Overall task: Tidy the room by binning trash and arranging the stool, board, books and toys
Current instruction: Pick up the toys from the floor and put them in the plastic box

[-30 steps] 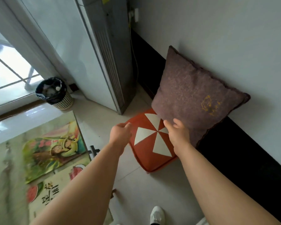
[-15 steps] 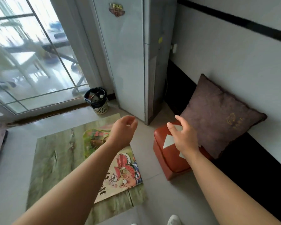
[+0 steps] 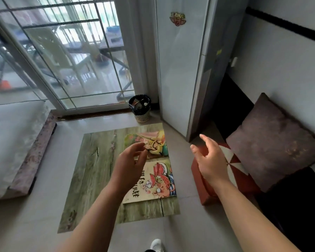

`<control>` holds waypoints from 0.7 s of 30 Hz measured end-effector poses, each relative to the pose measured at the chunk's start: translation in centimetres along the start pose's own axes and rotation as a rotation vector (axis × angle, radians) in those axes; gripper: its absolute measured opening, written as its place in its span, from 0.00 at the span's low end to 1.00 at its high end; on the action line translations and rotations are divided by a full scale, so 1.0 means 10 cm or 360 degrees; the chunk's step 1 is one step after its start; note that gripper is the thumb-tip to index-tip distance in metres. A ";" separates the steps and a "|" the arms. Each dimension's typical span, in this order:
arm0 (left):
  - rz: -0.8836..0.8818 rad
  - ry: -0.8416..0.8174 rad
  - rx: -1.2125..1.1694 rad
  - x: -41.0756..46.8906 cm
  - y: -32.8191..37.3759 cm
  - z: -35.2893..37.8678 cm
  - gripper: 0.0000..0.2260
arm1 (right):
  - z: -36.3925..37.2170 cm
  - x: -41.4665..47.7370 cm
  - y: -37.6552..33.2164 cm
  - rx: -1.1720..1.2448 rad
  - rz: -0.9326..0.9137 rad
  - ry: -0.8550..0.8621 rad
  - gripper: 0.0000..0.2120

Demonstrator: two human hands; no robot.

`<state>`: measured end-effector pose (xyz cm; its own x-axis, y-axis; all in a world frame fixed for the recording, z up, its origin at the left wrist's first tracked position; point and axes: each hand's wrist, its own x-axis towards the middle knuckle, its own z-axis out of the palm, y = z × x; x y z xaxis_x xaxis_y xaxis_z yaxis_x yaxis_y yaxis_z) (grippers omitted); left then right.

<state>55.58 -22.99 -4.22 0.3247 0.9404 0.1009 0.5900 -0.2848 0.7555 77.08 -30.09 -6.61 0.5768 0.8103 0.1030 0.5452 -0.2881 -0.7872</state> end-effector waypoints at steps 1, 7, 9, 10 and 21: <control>-0.0021 0.0020 0.0003 -0.09 -0.03 -0.01 0.15 | 0.02 -0.03 0.02 -0.0005 -0.0005 -0.0013 0.24; -0.0159 0.0074 0.0083 -0.39 -0.18 -0.16 0.16 | 0.10 -0.22 0.03 0.0054 0.0031 -0.0121 0.26; -0.0148 0.0085 0.0114 -0.38 -0.18 -0.22 0.16 | 0.12 -0.25 -0.01 0.0066 0.0033 -0.0135 0.27; -0.0135 0.0094 0.0120 -0.37 -0.17 -0.25 0.16 | 0.11 -0.26 -0.04 0.0073 0.0036 -0.0134 0.26; 0.0013 -0.0118 -0.0062 0.08 -0.33 -0.22 0.14 | 0.07 -0.35 -0.18 -0.0225 0.0116 0.0049 0.24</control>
<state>52.26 -20.92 -5.26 0.3838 0.9215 0.0601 0.5585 -0.2834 0.7796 73.65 -31.99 -6.00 0.6353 0.7692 0.0688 0.5802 -0.4166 -0.6999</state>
